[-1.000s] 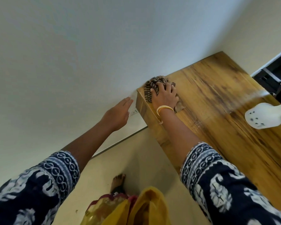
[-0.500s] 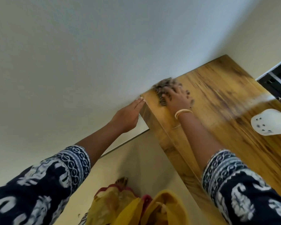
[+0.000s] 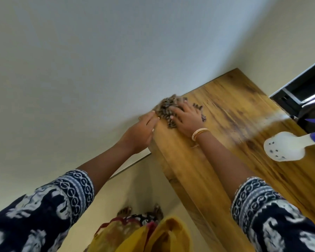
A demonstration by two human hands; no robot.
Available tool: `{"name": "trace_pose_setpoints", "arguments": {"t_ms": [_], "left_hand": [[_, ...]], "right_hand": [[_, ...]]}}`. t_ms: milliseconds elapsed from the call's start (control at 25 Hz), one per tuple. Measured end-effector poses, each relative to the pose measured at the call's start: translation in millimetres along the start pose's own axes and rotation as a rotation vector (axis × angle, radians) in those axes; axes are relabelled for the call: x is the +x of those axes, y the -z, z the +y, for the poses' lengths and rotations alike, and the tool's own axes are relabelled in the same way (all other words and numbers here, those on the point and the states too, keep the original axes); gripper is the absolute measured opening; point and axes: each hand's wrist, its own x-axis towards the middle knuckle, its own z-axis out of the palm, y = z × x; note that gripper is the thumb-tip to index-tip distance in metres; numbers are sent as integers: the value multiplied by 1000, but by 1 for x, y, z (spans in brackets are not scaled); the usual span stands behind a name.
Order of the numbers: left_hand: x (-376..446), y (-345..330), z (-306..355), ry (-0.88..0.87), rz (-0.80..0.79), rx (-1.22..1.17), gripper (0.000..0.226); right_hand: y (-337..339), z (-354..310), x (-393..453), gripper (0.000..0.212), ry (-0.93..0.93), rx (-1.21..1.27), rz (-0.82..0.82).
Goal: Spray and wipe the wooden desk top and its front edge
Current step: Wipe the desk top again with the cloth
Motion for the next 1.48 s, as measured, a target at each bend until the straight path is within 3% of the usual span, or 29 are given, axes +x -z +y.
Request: {"name": "trace_pose_setpoints", "arguments": {"t_ms": [160, 360, 840, 1000, 1280, 1400, 1480], "left_hand": [[51, -14, 28, 9, -53, 105, 55], [108, -20, 49, -2, -120, 147, 64], [145, -23, 51, 107, -514, 265, 81], [153, -19, 52, 135, -601, 255, 83], [153, -18, 57, 135, -575, 329, 82], [141, -23, 69, 104, -377, 392, 77], [121, -28, 80, 70, -163, 279, 61]], "right_hand": [[26, 103, 43, 50, -315, 41, 32], [65, 184, 83, 56, -525, 44, -81], [85, 255, 120, 54, -634, -61, -84], [78, 235, 108, 52, -637, 92, -38], [24, 146, 17, 45, -366, 137, 103], [11, 122, -17, 45, -313, 112, 122], [7, 107, -32, 45, -306, 127, 102]]}}
